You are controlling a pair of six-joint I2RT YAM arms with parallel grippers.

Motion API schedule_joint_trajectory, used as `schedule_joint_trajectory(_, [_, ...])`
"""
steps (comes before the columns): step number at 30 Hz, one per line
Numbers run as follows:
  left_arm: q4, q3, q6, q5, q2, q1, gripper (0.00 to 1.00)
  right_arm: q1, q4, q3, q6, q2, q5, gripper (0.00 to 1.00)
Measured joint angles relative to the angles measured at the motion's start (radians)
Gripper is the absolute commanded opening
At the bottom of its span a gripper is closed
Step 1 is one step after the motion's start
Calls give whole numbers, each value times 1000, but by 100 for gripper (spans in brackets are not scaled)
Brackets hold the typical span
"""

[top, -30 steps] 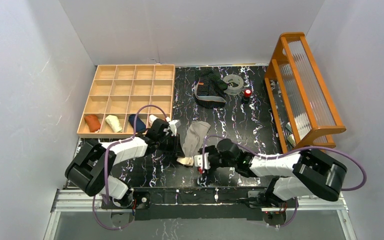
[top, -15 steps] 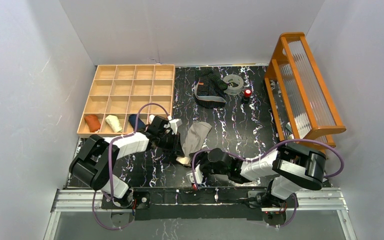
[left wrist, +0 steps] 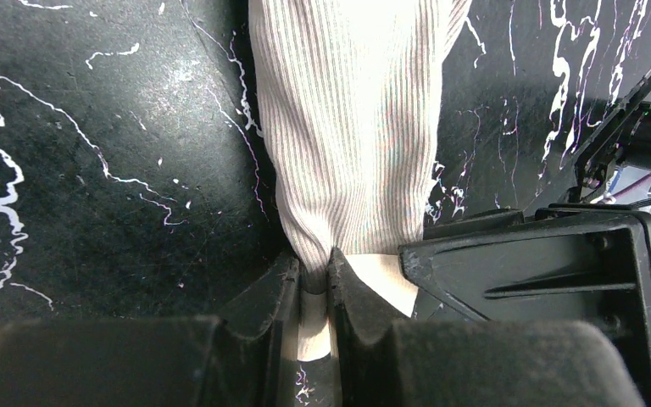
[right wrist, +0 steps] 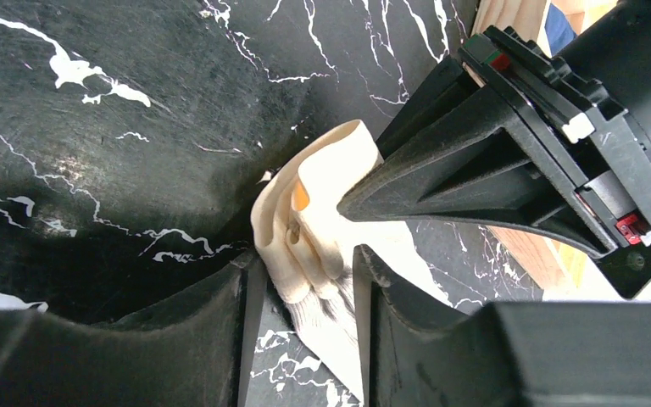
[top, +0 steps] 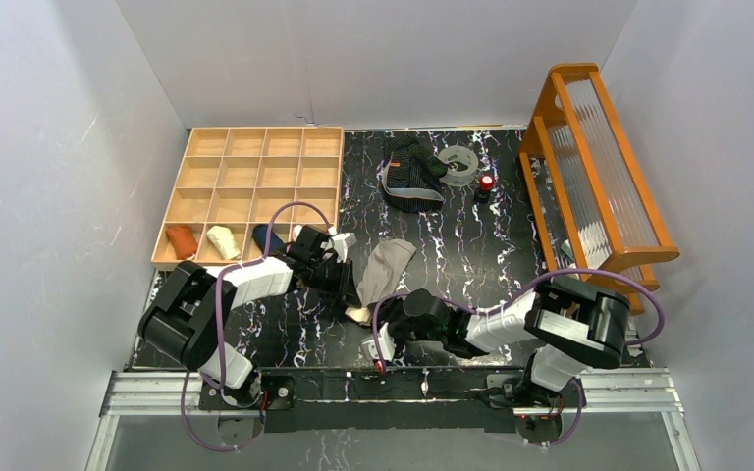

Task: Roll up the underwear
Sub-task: Roll the underwear to the center of the board.

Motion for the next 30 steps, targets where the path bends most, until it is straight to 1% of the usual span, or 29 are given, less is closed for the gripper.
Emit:
schedule_joint_trajectory(4, [0, 0, 0, 3, 3, 0, 0, 0, 9, 1, -3, 13, -13, 44])
schedule_joint_trajectory(5, [1, 1, 0, 5, 4, 1, 0, 1, 10, 2, -5, 17, -15, 40])
schedule_joint_trajectory(7, [1, 1, 0, 7, 5, 3, 0, 3, 11, 6, -6, 23, -16, 28])
schedule_joint_trajectory(9, [1, 1, -2, 7, 5, 4, 0, 5, 8, 7, -4, 28, -16, 23])
schedule_joint_trajectory(11, [1, 1, -5, 7, 5, 5, 0, 6, 11, 7, 6, 34, -14, 12])
schedule_joint_trajectory(13, [2, 1, -13, 6, 5, 6, 4, 6, 24, 7, 26, 37, -3, 2])
schedule_joint_trajectory(14, [2, 1, -14, 5, 5, 7, 5, 6, 32, 7, 36, 39, 2, 1])
schedule_joint_trajectory(15, [2, 1, -20, 2, 3, 10, 9, 5, 48, 6, 61, 43, 11, 1])
schedule_joint_trajectory(17, [3, -5, -32, -4, -8, 14, 29, -2, 81, 2, 120, 48, 18, 1])
schedule_joint_trajectory(18, [6, -10, -35, -5, -15, 16, 35, -10, 100, -4, 157, 47, 10, 1])
schedule_joint_trajectory(19, [9, -19, -47, -11, -29, 18, 38, -20, 115, -10, 198, 45, -6, 1])
schedule_joint_trajectory(24, [27, -68, -92, -27, -112, 24, 45, -107, 191, -38, 436, 26, -140, 1])
schedule_joint_trajectory(27, [49, -97, -129, -39, -175, 27, 48, -156, 288, -78, 583, 27, -208, 1])
schedule_joint_trajectory(30, [76, -116, -164, -56, -231, 29, 50, -202, 424, -139, 739, 49, -277, 1])
